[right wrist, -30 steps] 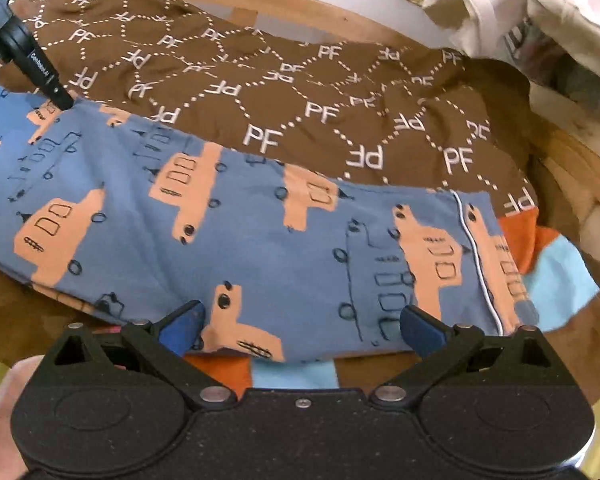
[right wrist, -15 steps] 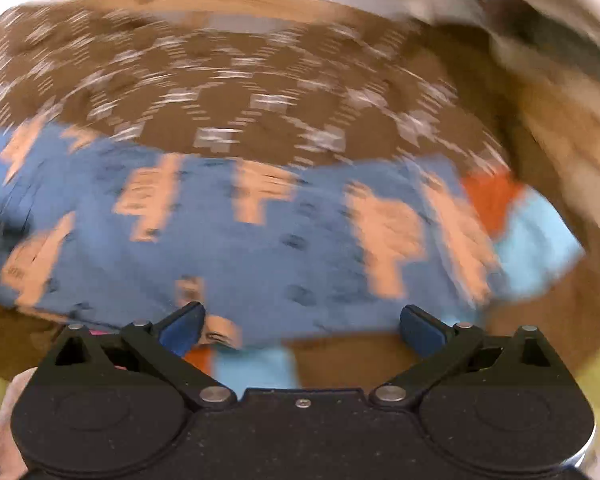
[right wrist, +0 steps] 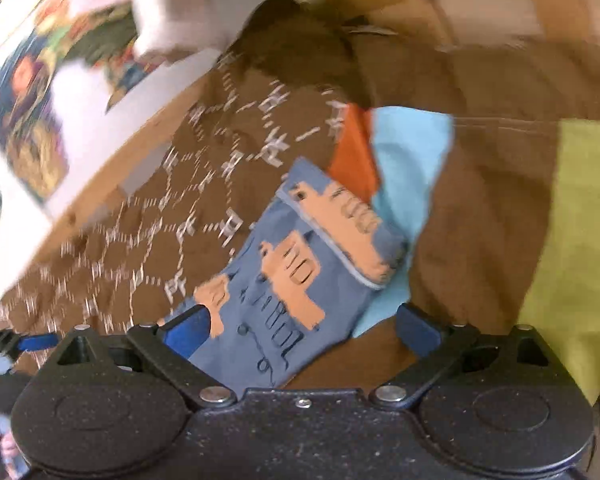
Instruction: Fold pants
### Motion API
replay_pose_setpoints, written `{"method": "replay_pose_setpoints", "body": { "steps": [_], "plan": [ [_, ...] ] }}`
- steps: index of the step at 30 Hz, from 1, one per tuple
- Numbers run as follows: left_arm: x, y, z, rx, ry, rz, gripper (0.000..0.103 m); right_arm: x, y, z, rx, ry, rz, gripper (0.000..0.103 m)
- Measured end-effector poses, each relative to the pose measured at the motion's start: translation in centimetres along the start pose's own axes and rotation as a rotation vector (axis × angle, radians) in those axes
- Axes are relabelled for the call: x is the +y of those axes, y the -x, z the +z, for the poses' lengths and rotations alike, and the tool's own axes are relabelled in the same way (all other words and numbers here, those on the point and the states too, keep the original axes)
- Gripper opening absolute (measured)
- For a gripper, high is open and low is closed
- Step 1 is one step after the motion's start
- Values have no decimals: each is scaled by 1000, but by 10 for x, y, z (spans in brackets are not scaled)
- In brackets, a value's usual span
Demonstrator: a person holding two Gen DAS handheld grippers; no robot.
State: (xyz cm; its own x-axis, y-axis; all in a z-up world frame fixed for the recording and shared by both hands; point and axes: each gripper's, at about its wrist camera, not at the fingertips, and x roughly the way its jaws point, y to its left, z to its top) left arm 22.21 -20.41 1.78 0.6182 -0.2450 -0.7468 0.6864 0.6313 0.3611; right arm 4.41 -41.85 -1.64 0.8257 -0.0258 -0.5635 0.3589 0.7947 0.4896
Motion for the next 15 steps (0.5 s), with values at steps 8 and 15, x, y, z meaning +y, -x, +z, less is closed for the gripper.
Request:
{"method": "replay_pose_setpoints", "body": {
  "steps": [8, 15],
  "plan": [
    [-76, -55, 107, -43, -140, -201, 102, 0, -7, -3, -69, 53, -70, 91],
    [-112, -101, 114, 110, -179, -166, 103, -12, -8, 1, -120, 0, -46, 78]
  ]
}}
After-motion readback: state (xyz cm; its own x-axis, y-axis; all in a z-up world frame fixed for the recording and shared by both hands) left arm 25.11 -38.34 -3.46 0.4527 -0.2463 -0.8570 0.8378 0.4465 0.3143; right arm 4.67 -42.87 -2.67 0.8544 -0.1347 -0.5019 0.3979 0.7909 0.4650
